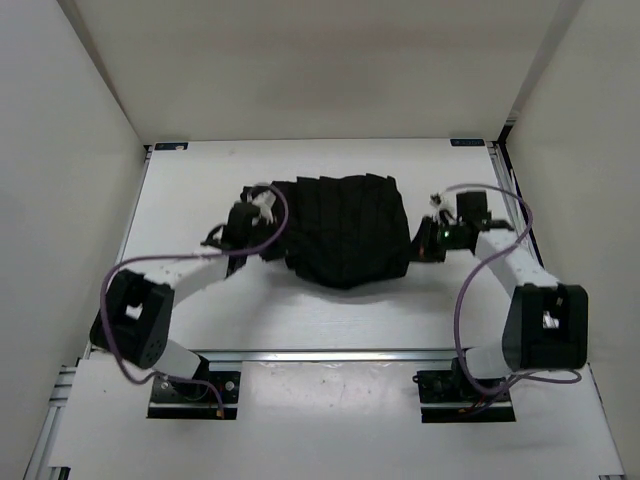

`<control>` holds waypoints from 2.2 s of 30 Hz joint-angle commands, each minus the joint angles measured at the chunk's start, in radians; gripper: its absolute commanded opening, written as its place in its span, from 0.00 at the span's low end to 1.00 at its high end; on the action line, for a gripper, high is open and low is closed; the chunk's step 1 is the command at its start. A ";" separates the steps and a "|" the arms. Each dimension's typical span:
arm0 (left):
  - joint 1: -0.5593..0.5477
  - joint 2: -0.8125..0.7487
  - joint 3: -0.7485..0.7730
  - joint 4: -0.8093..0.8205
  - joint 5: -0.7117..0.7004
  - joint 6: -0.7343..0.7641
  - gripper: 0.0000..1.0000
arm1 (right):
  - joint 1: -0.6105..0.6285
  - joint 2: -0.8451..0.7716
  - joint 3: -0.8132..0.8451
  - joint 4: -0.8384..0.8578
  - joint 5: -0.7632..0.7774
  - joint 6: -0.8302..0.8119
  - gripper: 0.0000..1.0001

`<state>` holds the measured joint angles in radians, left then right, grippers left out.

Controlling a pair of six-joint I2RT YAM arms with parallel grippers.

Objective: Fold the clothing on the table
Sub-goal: Flatten the skirt out, then fold the skirt

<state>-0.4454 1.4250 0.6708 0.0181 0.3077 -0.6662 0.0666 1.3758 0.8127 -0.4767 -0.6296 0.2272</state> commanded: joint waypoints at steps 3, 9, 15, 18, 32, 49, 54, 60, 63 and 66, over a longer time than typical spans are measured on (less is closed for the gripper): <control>0.140 0.273 0.511 -0.029 0.209 0.044 0.00 | -0.131 0.212 0.541 0.049 -0.261 -0.141 0.00; 0.061 0.220 0.828 -0.057 0.030 0.204 0.00 | -0.299 0.261 0.867 0.349 -0.577 0.108 0.00; 0.001 -0.104 0.166 0.239 -0.041 0.155 0.00 | -0.202 0.109 0.414 -0.012 -0.393 -0.274 0.00; -0.044 -0.127 -0.069 0.295 -0.030 0.114 0.00 | -0.122 0.084 0.109 0.001 -0.305 -0.264 0.00; -0.083 -0.170 -0.268 0.151 -0.042 0.059 0.05 | -0.039 -0.038 -0.132 -0.109 -0.087 -0.358 0.00; 0.020 -0.784 -0.462 0.013 0.033 -0.101 0.06 | -0.107 -0.389 -0.194 -0.110 -0.173 -0.522 0.00; 0.108 -0.810 -0.422 0.019 0.120 -0.124 0.09 | 0.118 -0.609 -0.228 0.035 -0.044 -0.402 0.00; 0.112 -0.508 -0.165 0.020 0.137 -0.098 0.11 | 0.039 -0.220 0.085 -0.065 -0.166 -0.352 0.00; 0.216 -0.292 0.034 0.086 0.206 -0.166 0.20 | -0.029 0.126 0.416 -0.192 -0.182 -0.266 0.01; 0.299 -0.065 0.172 0.197 0.248 -0.219 0.57 | -0.123 0.522 0.786 -0.343 -0.391 -0.126 0.19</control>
<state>-0.2249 1.2373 0.7315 0.1028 0.5056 -0.8227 0.0326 1.6375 1.3666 -0.6731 -0.8528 -0.0406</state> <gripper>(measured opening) 0.435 0.141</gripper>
